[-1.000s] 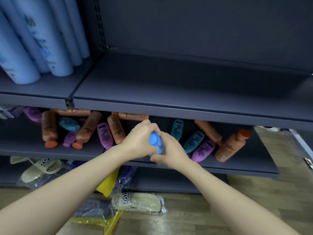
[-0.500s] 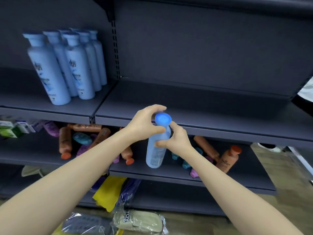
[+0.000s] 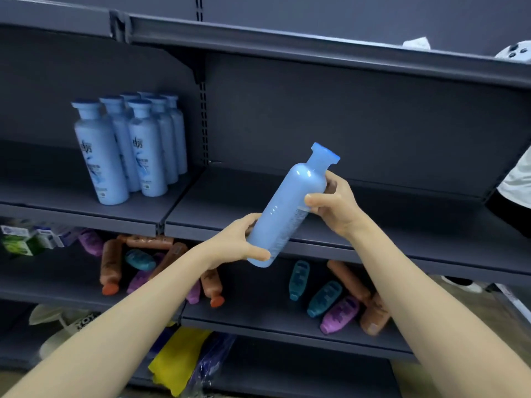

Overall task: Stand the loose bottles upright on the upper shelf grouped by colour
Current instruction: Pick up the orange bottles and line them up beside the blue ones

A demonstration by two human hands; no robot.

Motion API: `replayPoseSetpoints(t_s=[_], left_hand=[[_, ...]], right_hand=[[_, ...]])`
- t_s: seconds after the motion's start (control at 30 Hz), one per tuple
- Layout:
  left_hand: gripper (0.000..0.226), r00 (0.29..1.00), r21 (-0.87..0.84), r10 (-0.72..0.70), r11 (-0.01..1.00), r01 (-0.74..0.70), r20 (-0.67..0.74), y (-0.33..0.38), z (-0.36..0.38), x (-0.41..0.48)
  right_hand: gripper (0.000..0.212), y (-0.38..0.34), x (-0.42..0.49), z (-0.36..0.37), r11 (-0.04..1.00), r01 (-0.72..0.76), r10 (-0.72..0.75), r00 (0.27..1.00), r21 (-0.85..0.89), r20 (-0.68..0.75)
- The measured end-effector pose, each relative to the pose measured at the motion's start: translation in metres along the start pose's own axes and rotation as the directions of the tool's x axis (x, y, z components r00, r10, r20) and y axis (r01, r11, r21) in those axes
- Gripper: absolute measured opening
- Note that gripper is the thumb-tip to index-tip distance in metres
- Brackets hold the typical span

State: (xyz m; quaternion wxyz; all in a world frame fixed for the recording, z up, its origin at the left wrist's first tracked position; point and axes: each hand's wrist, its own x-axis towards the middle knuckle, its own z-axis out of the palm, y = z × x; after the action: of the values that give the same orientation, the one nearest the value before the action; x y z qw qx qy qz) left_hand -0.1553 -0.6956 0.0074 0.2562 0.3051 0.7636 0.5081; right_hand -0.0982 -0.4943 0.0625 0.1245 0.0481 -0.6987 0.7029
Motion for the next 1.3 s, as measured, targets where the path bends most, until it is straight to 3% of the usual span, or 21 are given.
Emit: replayPoseSetpoints(t_s=[0.1,0.2,0.33,0.4,0.47,0.53,0.67,0.77,0.87,1.0,1.17,1.3], left_hand=[[0.066,0.997,0.016,-0.004,1.000,0.002,0.080,0.013,-0.006,0.004],[0.055,0.997,0.016,0.018,1.000,-0.019,0.070,0.024,-0.004,0.005],[0.052,0.998,-0.005,0.011,1.000,-0.012,-0.058,0.025,0.004,0.006],[0.060,0.986,0.068,0.010,0.998,0.002,-0.169,0.025,0.008,0.007],[0.068,0.952,0.172,0.009,0.984,0.046,-0.306,0.026,0.011,0.009],[0.067,0.904,0.270,-0.011,0.953,0.139,-0.426,0.028,0.015,0.008],[0.061,0.794,0.406,0.031,0.871,0.276,-0.607,0.025,0.028,0.006],[0.064,0.735,0.466,0.095,0.825,0.320,-0.671,0.019,0.035,0.002],[0.066,0.704,0.502,0.135,0.793,0.345,-0.697,0.013,0.035,-0.004],[0.074,0.735,0.509,0.162,0.815,0.276,-0.658,-0.002,0.026,-0.019],[0.057,0.864,0.240,0.052,0.968,0.081,-0.501,-0.006,-0.005,-0.041],[0.072,0.915,0.076,-0.015,0.996,0.050,-0.403,-0.008,-0.029,-0.053]], right_hand=[[0.046,-0.015,0.006,-0.004,0.998,0.027,-0.032,0.996,0.065,0.088],[0.049,-0.021,0.007,-0.002,0.992,0.022,-0.038,0.991,0.123,0.129],[0.041,-0.016,0.007,0.001,0.980,0.005,-0.016,0.999,0.197,0.051],[0.021,-0.008,0.006,0.007,0.985,-0.017,0.024,0.999,0.172,-0.037],[0.015,-0.002,0.002,0.020,0.993,-0.092,0.102,0.986,0.078,-0.132],[0.028,0.005,-0.004,0.038,0.985,-0.171,0.166,0.963,-0.002,-0.212],[0.053,0.015,-0.006,0.076,0.978,-0.208,0.208,0.927,0.034,-0.312],[0.074,0.021,0.001,0.098,0.970,-0.242,0.214,0.873,-0.009,-0.437],[0.077,0.025,0.003,0.107,0.966,-0.258,0.221,0.853,-0.014,-0.472],[0.050,0.030,0.000,0.106,0.964,-0.257,0.263,0.873,0.071,-0.411],[0.041,0.028,-0.008,0.109,0.975,-0.202,0.218,0.946,0.091,-0.241],[0.040,0.030,-0.006,0.122,0.981,-0.182,0.189,0.971,0.062,-0.143]])
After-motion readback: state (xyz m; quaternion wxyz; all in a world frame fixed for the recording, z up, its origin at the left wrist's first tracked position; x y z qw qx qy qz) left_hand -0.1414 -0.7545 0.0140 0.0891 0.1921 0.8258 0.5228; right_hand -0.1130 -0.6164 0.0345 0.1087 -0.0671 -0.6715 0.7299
